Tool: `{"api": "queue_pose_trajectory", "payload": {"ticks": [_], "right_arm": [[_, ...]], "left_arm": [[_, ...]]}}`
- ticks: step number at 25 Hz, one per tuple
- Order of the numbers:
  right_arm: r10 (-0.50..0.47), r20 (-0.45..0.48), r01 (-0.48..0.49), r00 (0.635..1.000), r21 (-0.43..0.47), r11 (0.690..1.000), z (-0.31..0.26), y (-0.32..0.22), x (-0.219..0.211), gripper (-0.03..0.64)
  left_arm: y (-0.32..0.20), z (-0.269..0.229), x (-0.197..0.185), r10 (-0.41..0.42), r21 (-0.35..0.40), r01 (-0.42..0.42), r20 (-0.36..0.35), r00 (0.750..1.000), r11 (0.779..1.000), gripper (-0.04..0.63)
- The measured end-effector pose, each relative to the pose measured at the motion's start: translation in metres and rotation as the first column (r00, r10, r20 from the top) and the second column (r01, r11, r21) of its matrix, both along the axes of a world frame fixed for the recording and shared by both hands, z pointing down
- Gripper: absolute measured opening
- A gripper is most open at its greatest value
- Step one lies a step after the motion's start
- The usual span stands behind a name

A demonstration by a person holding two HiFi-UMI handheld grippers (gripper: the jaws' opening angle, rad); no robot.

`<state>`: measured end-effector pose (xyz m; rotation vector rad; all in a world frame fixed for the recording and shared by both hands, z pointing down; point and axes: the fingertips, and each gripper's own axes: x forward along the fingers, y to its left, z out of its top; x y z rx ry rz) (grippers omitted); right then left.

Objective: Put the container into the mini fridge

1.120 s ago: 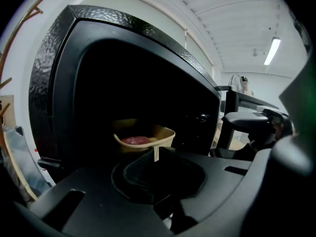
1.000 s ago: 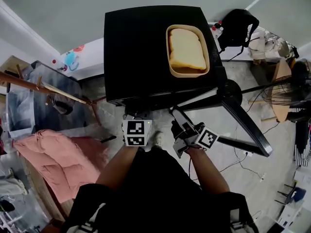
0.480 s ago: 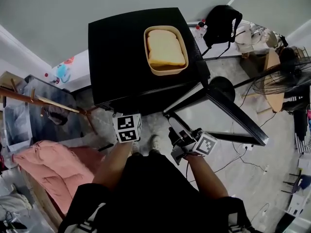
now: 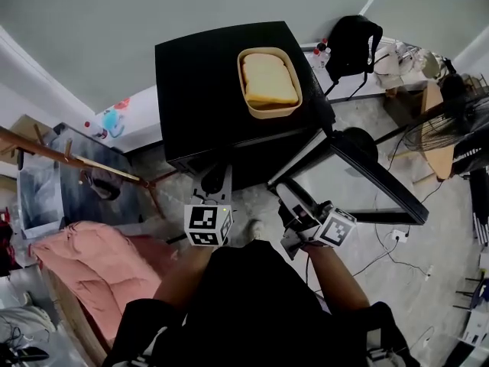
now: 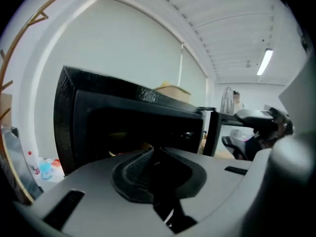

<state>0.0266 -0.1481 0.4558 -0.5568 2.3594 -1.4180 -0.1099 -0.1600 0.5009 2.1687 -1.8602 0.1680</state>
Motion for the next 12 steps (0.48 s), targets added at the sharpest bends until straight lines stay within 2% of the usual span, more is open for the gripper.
{"api": "queue_pose_trajectory", "payload": {"ticks": [5,12], "right_arm": [[0.055,-0.048,-0.054,0.997,0.019,0.998,-0.005,-0.014,0.013,0.205],[0.096,-0.013,-0.095,0.995,0.088,0.992,-0.042,-0.021,0.018,0.184]], "left_arm": [[0.018,-0.044,0.012,0.114,0.085,-0.112,-0.021,0.993,0.990,0.051],[0.030,-0.099,0.029,0.217,0.183,-0.220,0.037,0.975,0.958,0.085]]}}
